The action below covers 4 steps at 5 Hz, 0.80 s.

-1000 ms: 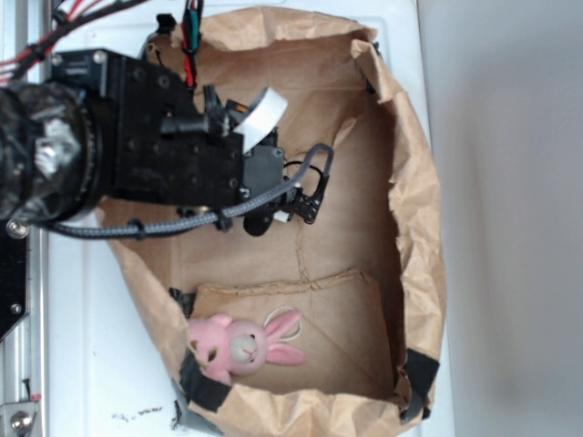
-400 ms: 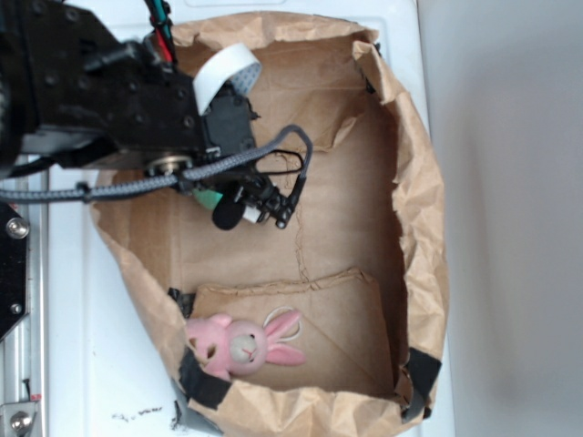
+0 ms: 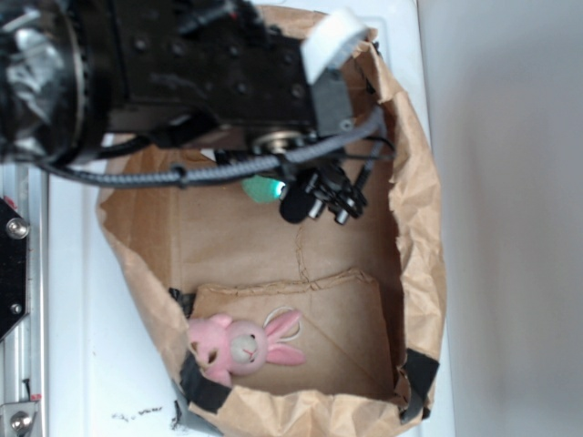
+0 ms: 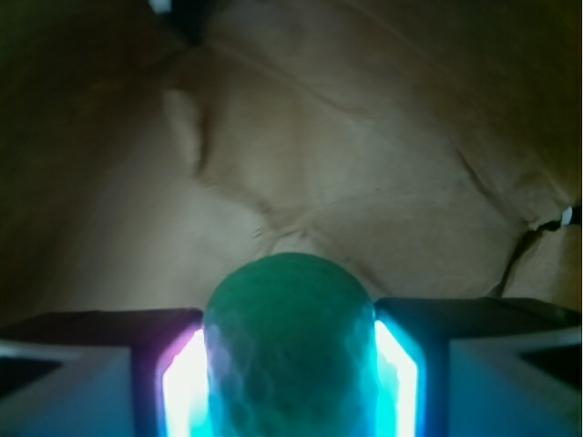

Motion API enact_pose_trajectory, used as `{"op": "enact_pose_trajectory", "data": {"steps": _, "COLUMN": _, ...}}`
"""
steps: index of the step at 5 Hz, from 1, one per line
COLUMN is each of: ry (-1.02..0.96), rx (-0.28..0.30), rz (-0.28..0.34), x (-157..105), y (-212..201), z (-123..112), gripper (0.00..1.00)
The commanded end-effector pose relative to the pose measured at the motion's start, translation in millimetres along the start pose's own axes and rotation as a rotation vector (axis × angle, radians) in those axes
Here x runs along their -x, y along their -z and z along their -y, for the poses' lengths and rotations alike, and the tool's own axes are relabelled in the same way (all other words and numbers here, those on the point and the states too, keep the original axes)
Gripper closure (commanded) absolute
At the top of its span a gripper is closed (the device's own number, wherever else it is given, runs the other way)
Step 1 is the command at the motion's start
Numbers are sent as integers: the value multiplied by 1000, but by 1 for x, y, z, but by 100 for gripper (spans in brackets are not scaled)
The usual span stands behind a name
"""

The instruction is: Grab the green ball.

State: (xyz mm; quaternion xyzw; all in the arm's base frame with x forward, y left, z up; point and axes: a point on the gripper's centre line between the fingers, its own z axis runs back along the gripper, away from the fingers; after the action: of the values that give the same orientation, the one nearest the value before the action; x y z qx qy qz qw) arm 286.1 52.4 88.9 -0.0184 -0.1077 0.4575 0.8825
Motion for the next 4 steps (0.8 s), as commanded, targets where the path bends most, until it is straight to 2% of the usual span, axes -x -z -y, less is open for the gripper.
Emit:
{"op": "enact_pose_trajectory", "data": {"steps": 1, "ry": 236, "rx": 108, "rz": 2, "x": -12, "y": -43, "z": 10, "gripper": 100}}
{"op": "enact_pose_trajectory", "data": {"steps": 4, "ry": 352, "rx": 242, "rz": 44, "x": 2, "y": -83, "z": 21, "gripper": 100}}
